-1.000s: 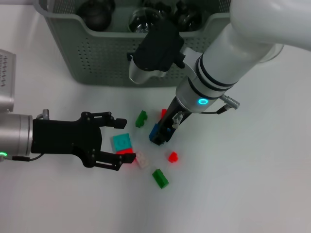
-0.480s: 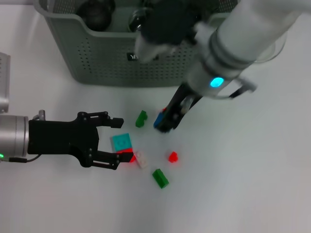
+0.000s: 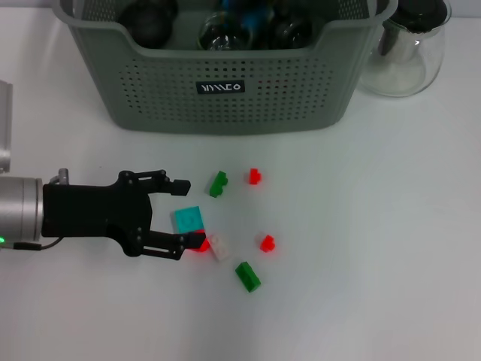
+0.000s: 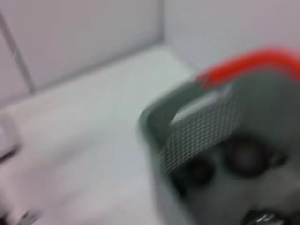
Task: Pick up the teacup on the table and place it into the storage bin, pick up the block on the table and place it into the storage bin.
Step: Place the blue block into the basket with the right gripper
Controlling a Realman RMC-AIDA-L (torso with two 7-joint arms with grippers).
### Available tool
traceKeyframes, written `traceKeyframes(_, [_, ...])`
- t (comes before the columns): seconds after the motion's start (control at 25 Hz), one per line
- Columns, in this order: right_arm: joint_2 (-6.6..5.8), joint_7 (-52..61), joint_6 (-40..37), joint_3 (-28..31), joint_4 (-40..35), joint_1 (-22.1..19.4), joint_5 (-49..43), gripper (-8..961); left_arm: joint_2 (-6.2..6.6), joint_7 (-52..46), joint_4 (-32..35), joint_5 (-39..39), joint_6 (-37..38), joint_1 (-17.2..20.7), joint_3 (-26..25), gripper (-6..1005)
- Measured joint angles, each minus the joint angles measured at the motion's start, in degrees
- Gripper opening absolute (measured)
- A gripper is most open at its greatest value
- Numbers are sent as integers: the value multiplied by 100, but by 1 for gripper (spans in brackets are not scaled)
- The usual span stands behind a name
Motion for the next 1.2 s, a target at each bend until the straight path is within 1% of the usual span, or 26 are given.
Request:
traceKeyframes(0.12, [-3,-159,532,146,478,244,-335,420,0,0,0,-16,8,-14,-1,888])
traceKeyframes(0.2, [25,-232,1087,43,900,385,-679,420,0,0,0,-22,9,-19,-4,888])
traceKeyframes(0.32, [52,-306,2020,-268,1812,637,-1048,421,0,0,0,-27,11,-31,-4,888])
traceKeyframes(0.52, [58,-428,3334,-600,3184,1041,-1103,420,0,0,0,-28,12,-48,-3,888])
traceKeyframes(0.64, [72,-436,3886,-791,3736,1178,-1106,419,0,0,0,-29,12,-51,-3,888])
traceKeyframes(0.72, [88,-436,4277,-965,4037,1195,-1089,419,0,0,0,-29,0,-53,-3,888])
traceKeyframes(0.84, [112,-437,4748,-1165,4381,1197,-1046,418,0,0,0,-29,-29,-53,-3,887])
traceKeyframes(0.92, [123,-439,4931,-1311,4546,1196,-992,418,0,0,0,-29,-32,-55,-3,887])
traceKeyframes(1.08, [118,-445,4971,-1608,4626,1165,-835,417,1,0,0,-31,-37,-78,-10,887])
traceKeyframes(1.2, [109,-445,4930,-1660,4603,1148,-803,418,6,0,0,-32,-43,-93,-12,887])
